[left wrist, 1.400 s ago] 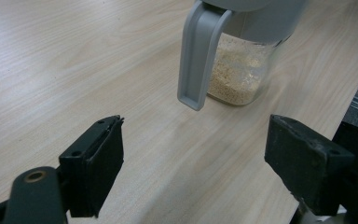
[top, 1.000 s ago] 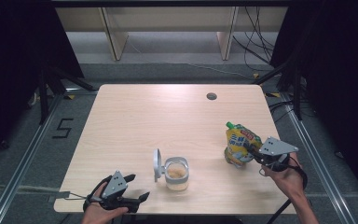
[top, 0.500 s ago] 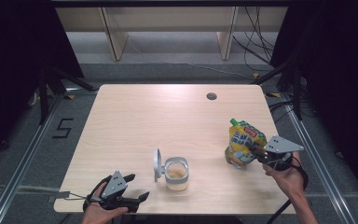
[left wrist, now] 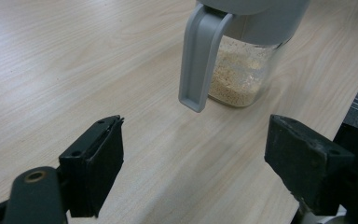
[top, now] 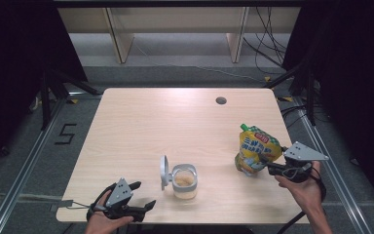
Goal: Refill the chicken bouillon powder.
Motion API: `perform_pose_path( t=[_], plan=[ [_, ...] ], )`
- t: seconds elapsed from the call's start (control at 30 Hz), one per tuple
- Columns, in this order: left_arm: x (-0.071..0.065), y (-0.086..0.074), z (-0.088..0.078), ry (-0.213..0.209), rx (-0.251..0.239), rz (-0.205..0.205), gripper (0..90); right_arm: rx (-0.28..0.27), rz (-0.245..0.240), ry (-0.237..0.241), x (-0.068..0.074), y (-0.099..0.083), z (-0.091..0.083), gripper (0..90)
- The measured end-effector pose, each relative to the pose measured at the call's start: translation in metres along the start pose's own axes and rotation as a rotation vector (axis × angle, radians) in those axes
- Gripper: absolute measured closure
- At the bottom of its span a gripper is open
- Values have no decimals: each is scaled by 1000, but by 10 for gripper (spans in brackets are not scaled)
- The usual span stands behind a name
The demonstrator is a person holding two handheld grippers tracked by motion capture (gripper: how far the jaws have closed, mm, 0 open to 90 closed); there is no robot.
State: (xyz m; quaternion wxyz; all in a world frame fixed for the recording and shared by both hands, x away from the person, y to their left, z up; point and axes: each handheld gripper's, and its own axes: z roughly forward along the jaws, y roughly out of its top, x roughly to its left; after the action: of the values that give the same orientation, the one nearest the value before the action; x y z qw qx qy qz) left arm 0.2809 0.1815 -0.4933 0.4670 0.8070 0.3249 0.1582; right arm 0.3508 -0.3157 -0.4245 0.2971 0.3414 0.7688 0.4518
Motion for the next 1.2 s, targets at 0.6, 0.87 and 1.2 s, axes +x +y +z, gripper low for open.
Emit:
perform_pose_path(
  t=[0.6, 0.87, 1.2],
  plan=[
    [3, 2, 0, -6, -2, -11, 188, 1, 174, -18, 15, -26, -28, 242],
    [3, 6, -5, 11, -16, -69, 188, 43, 194, 9, 26, -44, -34, 207],
    [3, 12, -9, 27, -22, -74, 188, 80, 192, 57, 42, -52, -40, 189]
  ],
)
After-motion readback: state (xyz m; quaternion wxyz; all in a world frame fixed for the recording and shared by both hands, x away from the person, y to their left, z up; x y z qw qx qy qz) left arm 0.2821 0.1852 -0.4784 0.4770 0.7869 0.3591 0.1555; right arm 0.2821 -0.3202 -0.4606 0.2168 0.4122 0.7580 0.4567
